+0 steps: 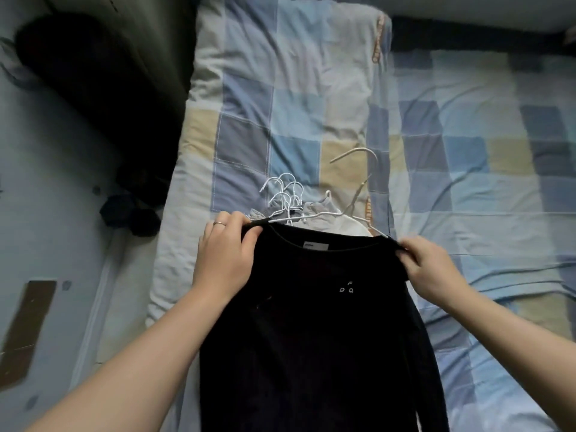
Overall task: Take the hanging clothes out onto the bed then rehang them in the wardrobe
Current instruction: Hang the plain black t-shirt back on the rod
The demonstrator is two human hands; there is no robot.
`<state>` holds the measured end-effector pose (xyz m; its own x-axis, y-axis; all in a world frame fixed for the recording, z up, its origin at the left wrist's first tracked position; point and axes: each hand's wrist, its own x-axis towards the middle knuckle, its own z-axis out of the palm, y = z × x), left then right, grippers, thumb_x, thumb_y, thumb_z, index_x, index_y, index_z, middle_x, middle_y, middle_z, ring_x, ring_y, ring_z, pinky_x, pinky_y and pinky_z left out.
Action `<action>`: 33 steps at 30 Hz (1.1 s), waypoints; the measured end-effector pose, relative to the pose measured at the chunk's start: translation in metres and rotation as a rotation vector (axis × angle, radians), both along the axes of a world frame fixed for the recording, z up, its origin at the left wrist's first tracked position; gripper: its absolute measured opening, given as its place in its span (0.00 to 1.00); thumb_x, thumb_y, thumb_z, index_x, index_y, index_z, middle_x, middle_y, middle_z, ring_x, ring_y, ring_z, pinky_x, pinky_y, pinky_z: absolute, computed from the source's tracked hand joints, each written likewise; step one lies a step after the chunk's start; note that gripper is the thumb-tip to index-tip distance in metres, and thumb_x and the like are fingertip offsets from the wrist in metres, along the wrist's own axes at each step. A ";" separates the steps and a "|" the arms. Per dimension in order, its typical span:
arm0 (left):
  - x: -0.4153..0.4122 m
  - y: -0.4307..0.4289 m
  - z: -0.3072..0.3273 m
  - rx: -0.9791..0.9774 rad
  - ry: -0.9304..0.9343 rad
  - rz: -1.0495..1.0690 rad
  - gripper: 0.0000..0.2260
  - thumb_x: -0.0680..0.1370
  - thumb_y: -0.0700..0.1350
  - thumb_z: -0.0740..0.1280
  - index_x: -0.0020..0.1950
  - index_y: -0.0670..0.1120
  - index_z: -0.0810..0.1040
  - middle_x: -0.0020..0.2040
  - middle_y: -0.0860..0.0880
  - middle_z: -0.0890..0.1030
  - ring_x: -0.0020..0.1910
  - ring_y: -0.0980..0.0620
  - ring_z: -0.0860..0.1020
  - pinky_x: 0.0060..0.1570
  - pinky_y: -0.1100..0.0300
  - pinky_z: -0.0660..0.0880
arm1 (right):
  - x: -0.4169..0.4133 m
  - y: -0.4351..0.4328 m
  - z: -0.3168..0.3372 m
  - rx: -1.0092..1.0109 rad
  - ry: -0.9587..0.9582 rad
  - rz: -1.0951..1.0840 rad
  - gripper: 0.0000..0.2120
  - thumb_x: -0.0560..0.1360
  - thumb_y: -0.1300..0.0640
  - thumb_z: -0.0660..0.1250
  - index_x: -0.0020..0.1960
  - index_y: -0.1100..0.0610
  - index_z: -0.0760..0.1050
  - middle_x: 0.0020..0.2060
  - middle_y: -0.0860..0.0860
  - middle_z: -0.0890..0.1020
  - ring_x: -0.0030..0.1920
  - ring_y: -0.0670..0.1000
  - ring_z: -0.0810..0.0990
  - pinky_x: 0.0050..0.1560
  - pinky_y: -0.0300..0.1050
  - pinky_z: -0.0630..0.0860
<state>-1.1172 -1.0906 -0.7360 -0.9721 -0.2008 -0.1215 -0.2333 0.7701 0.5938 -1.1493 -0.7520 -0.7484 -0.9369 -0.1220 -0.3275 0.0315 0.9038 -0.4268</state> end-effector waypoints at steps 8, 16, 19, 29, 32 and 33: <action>0.039 0.023 0.103 0.109 0.001 -0.146 0.06 0.81 0.45 0.66 0.51 0.42 0.76 0.50 0.43 0.78 0.53 0.40 0.74 0.57 0.45 0.69 | 0.102 0.023 0.148 -0.106 0.118 -0.223 0.05 0.77 0.63 0.67 0.48 0.58 0.81 0.42 0.53 0.84 0.47 0.56 0.81 0.46 0.45 0.68; 0.083 0.068 0.188 0.178 0.087 -0.372 0.04 0.80 0.43 0.66 0.50 0.42 0.78 0.45 0.47 0.76 0.50 0.43 0.75 0.50 0.53 0.67 | 0.210 0.058 0.244 -0.177 0.274 -0.437 0.06 0.78 0.63 0.66 0.48 0.57 0.81 0.42 0.48 0.82 0.47 0.50 0.79 0.47 0.43 0.70; 0.099 0.101 0.210 0.225 0.127 -0.445 0.05 0.81 0.43 0.66 0.50 0.42 0.78 0.46 0.47 0.77 0.50 0.44 0.75 0.52 0.53 0.69 | 0.253 0.081 0.262 -0.199 0.337 -0.549 0.06 0.78 0.62 0.65 0.49 0.56 0.81 0.44 0.48 0.83 0.47 0.48 0.79 0.48 0.47 0.73; 0.170 0.279 0.282 0.288 0.292 -0.726 0.04 0.81 0.46 0.66 0.50 0.46 0.78 0.45 0.49 0.77 0.48 0.46 0.75 0.49 0.51 0.70 | 0.418 0.208 0.328 -0.114 0.646 -0.830 0.05 0.76 0.64 0.68 0.47 0.57 0.82 0.41 0.45 0.82 0.44 0.44 0.79 0.46 0.31 0.68; 0.210 0.347 0.305 0.297 0.347 -0.814 0.05 0.81 0.46 0.65 0.52 0.46 0.78 0.46 0.50 0.77 0.48 0.48 0.74 0.47 0.55 0.67 | 0.481 0.255 0.346 -0.090 0.706 -0.907 0.05 0.76 0.65 0.68 0.48 0.60 0.82 0.42 0.49 0.83 0.45 0.47 0.80 0.46 0.31 0.69; 0.224 0.371 0.312 0.311 0.364 -0.852 0.05 0.81 0.46 0.65 0.52 0.46 0.78 0.46 0.50 0.76 0.48 0.48 0.74 0.47 0.55 0.67 | 0.503 0.271 0.352 -0.081 0.726 -0.928 0.05 0.77 0.65 0.67 0.49 0.60 0.82 0.43 0.49 0.83 0.45 0.47 0.80 0.46 0.30 0.69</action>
<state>-0.8930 -0.7192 -0.4236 -0.7654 0.5766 0.2859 0.5663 0.3923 0.7248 -0.6459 -0.4813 -0.3965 -0.6413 0.7080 0.2957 0.3888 0.6321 -0.6703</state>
